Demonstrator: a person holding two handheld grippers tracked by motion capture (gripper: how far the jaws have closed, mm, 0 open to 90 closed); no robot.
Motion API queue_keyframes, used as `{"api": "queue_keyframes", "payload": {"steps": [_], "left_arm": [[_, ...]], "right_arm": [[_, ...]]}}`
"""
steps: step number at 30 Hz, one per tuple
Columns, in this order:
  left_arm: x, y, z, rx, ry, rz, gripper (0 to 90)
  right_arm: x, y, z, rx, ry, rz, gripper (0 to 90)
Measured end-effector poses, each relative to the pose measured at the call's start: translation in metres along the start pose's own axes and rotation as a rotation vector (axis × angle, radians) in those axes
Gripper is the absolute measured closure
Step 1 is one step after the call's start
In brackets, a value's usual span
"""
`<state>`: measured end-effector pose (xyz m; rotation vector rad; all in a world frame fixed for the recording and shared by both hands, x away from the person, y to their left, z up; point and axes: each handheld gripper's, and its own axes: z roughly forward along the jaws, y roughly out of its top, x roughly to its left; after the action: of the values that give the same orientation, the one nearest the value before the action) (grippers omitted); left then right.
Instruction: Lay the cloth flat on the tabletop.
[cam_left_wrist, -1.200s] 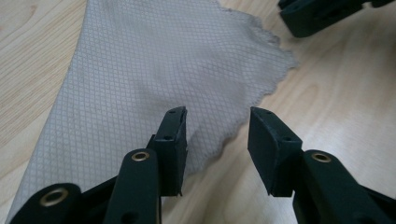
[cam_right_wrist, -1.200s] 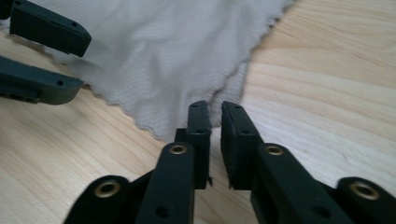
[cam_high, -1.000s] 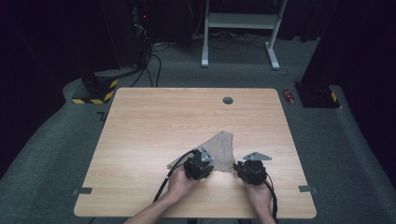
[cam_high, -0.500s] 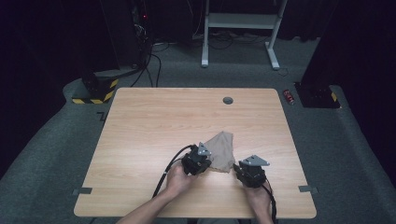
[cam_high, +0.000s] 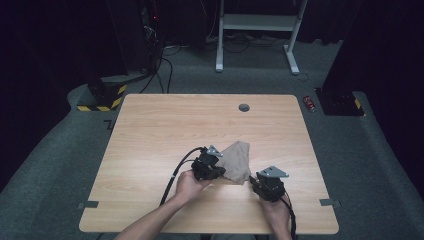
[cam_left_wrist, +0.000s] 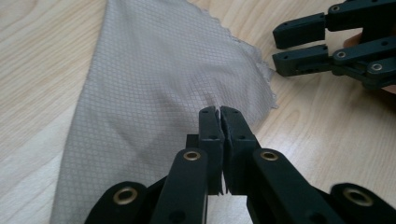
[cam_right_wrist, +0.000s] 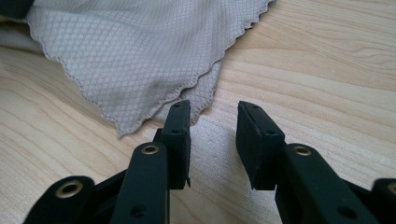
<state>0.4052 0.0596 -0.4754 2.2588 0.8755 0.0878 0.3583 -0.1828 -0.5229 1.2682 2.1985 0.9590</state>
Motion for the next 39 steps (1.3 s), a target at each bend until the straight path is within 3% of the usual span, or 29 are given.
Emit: {"api": "queue_keyframes", "payload": {"steps": [2,3,6,9,10,11,14,18,20,23,26,30,33,36,39], "left_arm": [[-0.001,0.001,0.001,0.001,0.0,0.008,87.5],[-0.003,0.001,0.002,0.01,0.016,0.034,88.1],[-0.004,0.003,0.0,0.008,0.036,0.061,89.0],[0.0,0.007,-0.007,-0.024,0.057,0.056,89.3],[0.012,0.012,-0.017,-0.065,0.067,0.012,89.4],[0.012,0.012,-0.017,-0.065,0.067,0.012,89.4],[0.029,0.016,-0.027,-0.106,0.101,-0.038,89.4],[0.062,0.019,-0.04,-0.164,0.161,-0.145,89.5],[0.077,0.019,-0.043,-0.169,0.185,-0.199,89.5],[0.097,0.015,-0.045,-0.161,0.237,-0.252,89.3],[0.115,0.007,-0.042,-0.121,0.289,-0.301,89.2],[0.128,-0.001,-0.035,-0.07,0.33,-0.344,87.7],[0.121,-0.002,-0.033,-0.057,0.342,-0.314,75.8],[0.099,0.002,-0.027,-0.06,0.332,-0.215,67.0],[0.075,0.007,-0.015,-0.02,0.281,-0.074,60.6]], "right_arm": [[0.0,0.0,0.0,0.0,0.0,0.0,64.6],[0.0,0.0,0.0,0.0,0.0,0.0,64.5],[0.0,0.0,0.0,0.0,-0.001,0.001,64.5],[0.0,0.0,0.0,0.0,-0.002,0.0,64.4],[0.0,0.0,0.0,0.0,-0.002,0.0,64.3],[0.0,0.0,0.0,0.0,-0.002,0.0,64.3],[0.0,0.0,0.0,0.0,0.0,0.0,63.8],[0.0,0.0,0.0,0.0,-0.002,0.001,63.3],[0.0,0.0,0.0,0.0,-0.002,0.002,63.2],[0.0,0.0,0.0,0.0,-0.002,0.002,63.1],[0.0,0.0,0.0,0.0,-0.003,0.004,62.8],[0.0,0.0,0.0,0.0,-0.003,0.005,62.5],[0.0,0.0,0.0,0.0,-0.003,0.004,62.5],[0.0,0.0,0.0,0.0,-0.003,0.004,62.2],[0.0,0.0,0.0,0.001,-0.003,0.004,62.2]]}}
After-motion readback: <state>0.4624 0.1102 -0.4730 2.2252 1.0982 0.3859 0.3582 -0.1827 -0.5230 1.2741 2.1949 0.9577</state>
